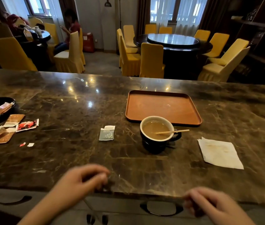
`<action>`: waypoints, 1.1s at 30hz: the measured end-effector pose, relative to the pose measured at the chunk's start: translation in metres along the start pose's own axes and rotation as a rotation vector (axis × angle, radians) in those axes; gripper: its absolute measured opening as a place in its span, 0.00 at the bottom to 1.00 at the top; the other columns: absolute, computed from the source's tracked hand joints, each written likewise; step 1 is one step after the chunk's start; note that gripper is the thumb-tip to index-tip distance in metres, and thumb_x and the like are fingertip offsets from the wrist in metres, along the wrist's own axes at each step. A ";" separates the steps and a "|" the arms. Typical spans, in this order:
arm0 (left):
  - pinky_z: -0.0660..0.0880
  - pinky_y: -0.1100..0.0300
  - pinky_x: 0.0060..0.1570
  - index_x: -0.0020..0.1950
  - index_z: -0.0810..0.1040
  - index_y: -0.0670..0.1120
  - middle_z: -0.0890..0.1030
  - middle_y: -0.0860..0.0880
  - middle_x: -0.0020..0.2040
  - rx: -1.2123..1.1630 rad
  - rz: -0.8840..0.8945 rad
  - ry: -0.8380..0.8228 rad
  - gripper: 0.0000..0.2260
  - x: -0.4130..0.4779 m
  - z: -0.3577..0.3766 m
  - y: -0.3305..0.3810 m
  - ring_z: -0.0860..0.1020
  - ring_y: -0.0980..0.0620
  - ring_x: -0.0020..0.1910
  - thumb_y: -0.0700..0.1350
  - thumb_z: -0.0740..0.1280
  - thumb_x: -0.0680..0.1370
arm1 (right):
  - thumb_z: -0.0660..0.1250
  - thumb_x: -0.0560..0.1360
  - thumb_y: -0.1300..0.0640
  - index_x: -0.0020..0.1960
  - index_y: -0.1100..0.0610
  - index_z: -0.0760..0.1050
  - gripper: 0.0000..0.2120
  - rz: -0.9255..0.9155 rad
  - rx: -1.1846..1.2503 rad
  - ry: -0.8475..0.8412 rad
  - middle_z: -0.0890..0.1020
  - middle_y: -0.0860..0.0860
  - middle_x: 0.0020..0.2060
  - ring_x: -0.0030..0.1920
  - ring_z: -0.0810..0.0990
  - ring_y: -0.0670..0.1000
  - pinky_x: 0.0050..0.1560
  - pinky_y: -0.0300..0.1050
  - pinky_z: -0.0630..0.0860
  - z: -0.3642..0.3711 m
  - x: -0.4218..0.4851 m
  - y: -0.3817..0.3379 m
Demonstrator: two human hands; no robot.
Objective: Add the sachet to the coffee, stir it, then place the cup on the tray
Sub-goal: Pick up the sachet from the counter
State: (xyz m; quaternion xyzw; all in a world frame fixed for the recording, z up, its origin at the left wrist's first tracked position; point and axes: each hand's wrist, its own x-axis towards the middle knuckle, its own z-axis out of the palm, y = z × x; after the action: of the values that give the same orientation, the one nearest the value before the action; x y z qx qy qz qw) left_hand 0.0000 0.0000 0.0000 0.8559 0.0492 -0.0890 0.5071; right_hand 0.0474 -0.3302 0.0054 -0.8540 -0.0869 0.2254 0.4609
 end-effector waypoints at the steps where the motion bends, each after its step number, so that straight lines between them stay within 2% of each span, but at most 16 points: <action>1: 0.75 0.66 0.41 0.43 0.82 0.62 0.85 0.54 0.39 0.004 0.010 0.110 0.13 0.017 -0.012 0.001 0.80 0.60 0.39 0.64 0.71 0.62 | 0.66 0.70 0.47 0.38 0.46 0.82 0.07 -0.053 -0.051 0.064 0.85 0.46 0.37 0.38 0.81 0.41 0.41 0.32 0.76 -0.001 0.005 -0.009; 2: 0.74 0.65 0.42 0.44 0.81 0.61 0.84 0.55 0.41 0.069 -0.005 0.222 0.06 0.033 -0.017 0.006 0.79 0.59 0.42 0.56 0.71 0.68 | 0.65 0.73 0.52 0.40 0.45 0.81 0.07 -0.111 -0.094 0.154 0.85 0.45 0.37 0.40 0.80 0.39 0.40 0.30 0.74 0.002 0.015 -0.011; 4: 0.71 0.64 0.43 0.54 0.78 0.54 0.80 0.54 0.48 0.265 -0.048 0.356 0.10 0.068 -0.015 0.005 0.77 0.56 0.48 0.51 0.67 0.73 | 0.62 0.75 0.52 0.48 0.44 0.77 0.06 -0.181 -0.257 0.295 0.81 0.40 0.45 0.49 0.77 0.39 0.45 0.30 0.71 0.009 0.034 -0.016; 5: 0.71 0.62 0.45 0.58 0.77 0.49 0.79 0.49 0.52 0.350 -0.097 0.403 0.15 0.088 -0.014 -0.005 0.76 0.53 0.50 0.52 0.66 0.73 | 0.61 0.76 0.51 0.54 0.46 0.75 0.09 -0.184 -0.350 0.337 0.78 0.41 0.52 0.56 0.73 0.40 0.52 0.32 0.68 0.014 0.045 -0.012; 7: 0.71 0.55 0.51 0.62 0.74 0.44 0.77 0.43 0.56 0.470 -0.170 0.459 0.22 0.112 -0.014 -0.010 0.74 0.46 0.55 0.55 0.65 0.73 | 0.59 0.76 0.48 0.67 0.52 0.66 0.20 -0.164 -0.472 0.297 0.70 0.46 0.65 0.67 0.64 0.45 0.66 0.39 0.62 0.031 0.062 -0.010; 9: 0.70 0.51 0.55 0.60 0.74 0.42 0.75 0.40 0.57 0.506 -0.212 0.497 0.23 0.126 -0.011 -0.014 0.71 0.42 0.58 0.57 0.65 0.73 | 0.56 0.76 0.44 0.72 0.54 0.57 0.28 -0.120 -0.584 0.305 0.60 0.49 0.73 0.73 0.55 0.48 0.72 0.44 0.55 0.045 0.074 -0.002; 13: 0.71 0.49 0.58 0.58 0.74 0.44 0.72 0.41 0.58 0.509 -0.233 0.515 0.21 0.138 -0.003 -0.009 0.69 0.43 0.59 0.57 0.66 0.72 | 0.44 0.76 0.38 0.74 0.53 0.47 0.32 -0.125 -0.700 0.347 0.49 0.50 0.76 0.75 0.44 0.50 0.72 0.44 0.44 0.058 0.079 0.013; 18: 0.73 0.47 0.55 0.54 0.73 0.45 0.76 0.44 0.53 0.395 -0.201 0.529 0.18 0.142 -0.001 -0.009 0.73 0.45 0.55 0.52 0.71 0.69 | 0.23 0.62 0.29 0.75 0.54 0.48 0.49 -0.156 -0.736 0.363 0.50 0.51 0.76 0.75 0.44 0.49 0.70 0.43 0.39 0.060 0.080 0.017; 20: 0.74 0.48 0.51 0.55 0.72 0.44 0.77 0.46 0.48 0.295 -0.197 0.538 0.20 0.141 -0.002 -0.008 0.76 0.46 0.52 0.49 0.73 0.68 | 0.19 0.60 0.31 0.74 0.54 0.48 0.51 -0.171 -0.746 0.369 0.50 0.51 0.76 0.75 0.44 0.49 0.69 0.42 0.38 0.060 0.080 0.017; 22: 0.74 0.50 0.50 0.59 0.71 0.43 0.77 0.48 0.44 0.227 -0.202 0.541 0.22 0.140 -0.003 -0.007 0.77 0.46 0.49 0.46 0.73 0.69 | 0.20 0.60 0.31 0.74 0.54 0.48 0.51 -0.188 -0.743 0.381 0.51 0.50 0.76 0.75 0.45 0.48 0.69 0.42 0.38 0.060 0.079 0.016; 24: 0.73 0.53 0.47 0.59 0.73 0.43 0.77 0.49 0.42 0.239 -0.186 0.538 0.19 0.138 -0.003 -0.009 0.77 0.48 0.47 0.44 0.71 0.70 | 0.22 0.63 0.31 0.74 0.54 0.52 0.49 -0.199 -0.723 0.400 0.54 0.50 0.76 0.75 0.48 0.48 0.70 0.41 0.41 0.062 0.078 0.017; 27: 0.72 0.57 0.41 0.51 0.79 0.46 0.79 0.50 0.41 0.317 -0.153 0.539 0.09 0.134 -0.002 -0.012 0.76 0.52 0.42 0.42 0.68 0.72 | 0.35 0.73 0.34 0.69 0.56 0.65 0.39 -0.242 -0.731 0.508 0.67 0.53 0.71 0.72 0.61 0.50 0.69 0.43 0.53 0.065 0.077 0.020; 29: 0.72 0.58 0.39 0.49 0.79 0.47 0.78 0.52 0.39 0.313 -0.146 0.547 0.07 0.132 -0.001 -0.012 0.76 0.52 0.41 0.42 0.67 0.72 | 0.46 0.74 0.39 0.66 0.57 0.70 0.31 -0.250 -0.741 0.542 0.73 0.54 0.67 0.69 0.67 0.51 0.67 0.45 0.58 0.065 0.077 0.021; 33: 0.70 0.62 0.37 0.50 0.78 0.45 0.76 0.52 0.36 0.233 -0.023 0.583 0.08 0.124 0.002 -0.006 0.74 0.54 0.38 0.40 0.68 0.72 | 0.50 0.74 0.42 0.64 0.57 0.72 0.27 -0.256 -0.719 0.584 0.76 0.54 0.64 0.67 0.70 0.52 0.65 0.46 0.62 0.067 0.077 0.022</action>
State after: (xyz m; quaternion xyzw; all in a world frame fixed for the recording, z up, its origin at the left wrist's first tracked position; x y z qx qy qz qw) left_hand 0.1203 0.0003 -0.0306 0.8971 0.1914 0.1494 0.3690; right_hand 0.0832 -0.2650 -0.0680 -0.9692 -0.1308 -0.1267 0.1657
